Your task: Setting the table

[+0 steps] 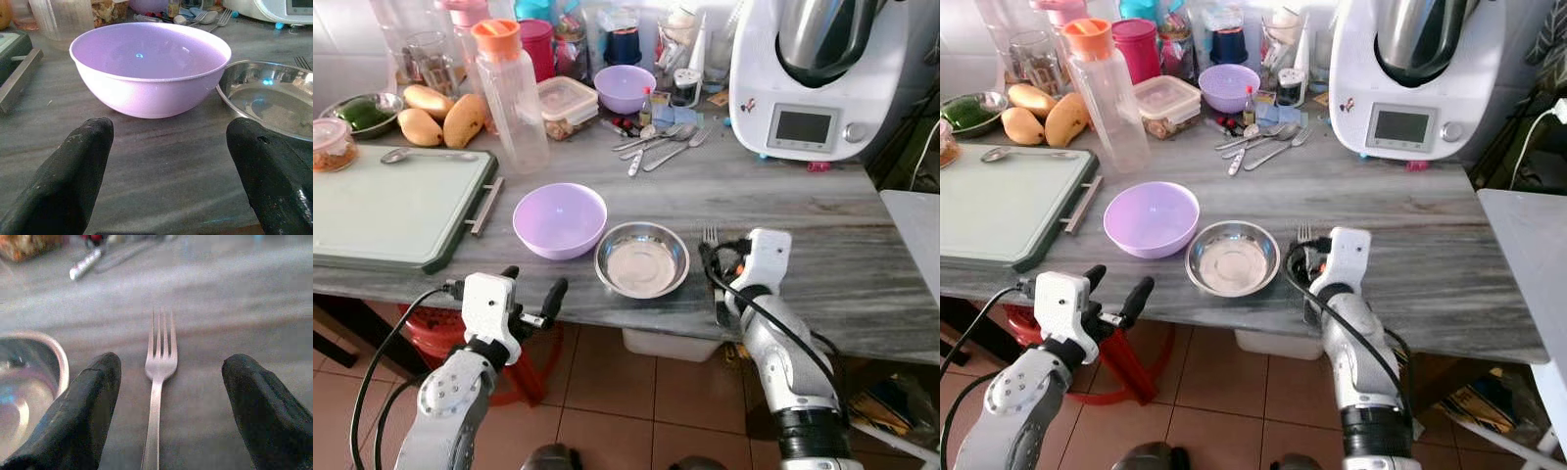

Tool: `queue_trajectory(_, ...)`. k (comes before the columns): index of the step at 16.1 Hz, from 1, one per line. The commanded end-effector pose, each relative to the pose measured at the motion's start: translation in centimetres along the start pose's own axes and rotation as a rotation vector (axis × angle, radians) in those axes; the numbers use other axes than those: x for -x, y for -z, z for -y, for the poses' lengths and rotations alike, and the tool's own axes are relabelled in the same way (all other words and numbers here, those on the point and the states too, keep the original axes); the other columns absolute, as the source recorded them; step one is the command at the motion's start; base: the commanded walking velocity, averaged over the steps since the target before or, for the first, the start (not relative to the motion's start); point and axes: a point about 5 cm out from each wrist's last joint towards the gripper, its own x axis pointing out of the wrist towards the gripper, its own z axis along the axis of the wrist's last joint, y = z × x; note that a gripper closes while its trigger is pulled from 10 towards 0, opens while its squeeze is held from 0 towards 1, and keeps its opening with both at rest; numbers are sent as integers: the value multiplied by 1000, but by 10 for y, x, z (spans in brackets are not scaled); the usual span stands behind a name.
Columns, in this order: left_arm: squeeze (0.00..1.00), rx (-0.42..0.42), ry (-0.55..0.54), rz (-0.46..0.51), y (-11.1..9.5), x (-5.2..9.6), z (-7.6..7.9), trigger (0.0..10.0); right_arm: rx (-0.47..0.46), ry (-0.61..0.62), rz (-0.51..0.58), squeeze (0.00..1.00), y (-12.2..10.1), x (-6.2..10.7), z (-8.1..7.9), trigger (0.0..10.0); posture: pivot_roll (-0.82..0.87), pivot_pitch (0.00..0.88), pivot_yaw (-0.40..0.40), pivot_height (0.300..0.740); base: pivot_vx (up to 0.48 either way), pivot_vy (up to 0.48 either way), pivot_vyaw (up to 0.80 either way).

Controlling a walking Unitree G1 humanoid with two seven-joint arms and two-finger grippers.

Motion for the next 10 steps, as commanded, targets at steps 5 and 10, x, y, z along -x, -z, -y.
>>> queue_trajectory(5, 0, -38, -38, -1, 0, -3, -2, 10000, 45, 53, 131, 1000, -18, 6, 6, 10000, -9, 0, 19, 740, 0, 0, 0)
queue_trajectory(10, 0, -54, -93, -5, -2, -14, -5, 10000, 87, 29, 186, 0, -17, 16, 2, 10000, -12, 0, 20, 740, 0, 0, 0)
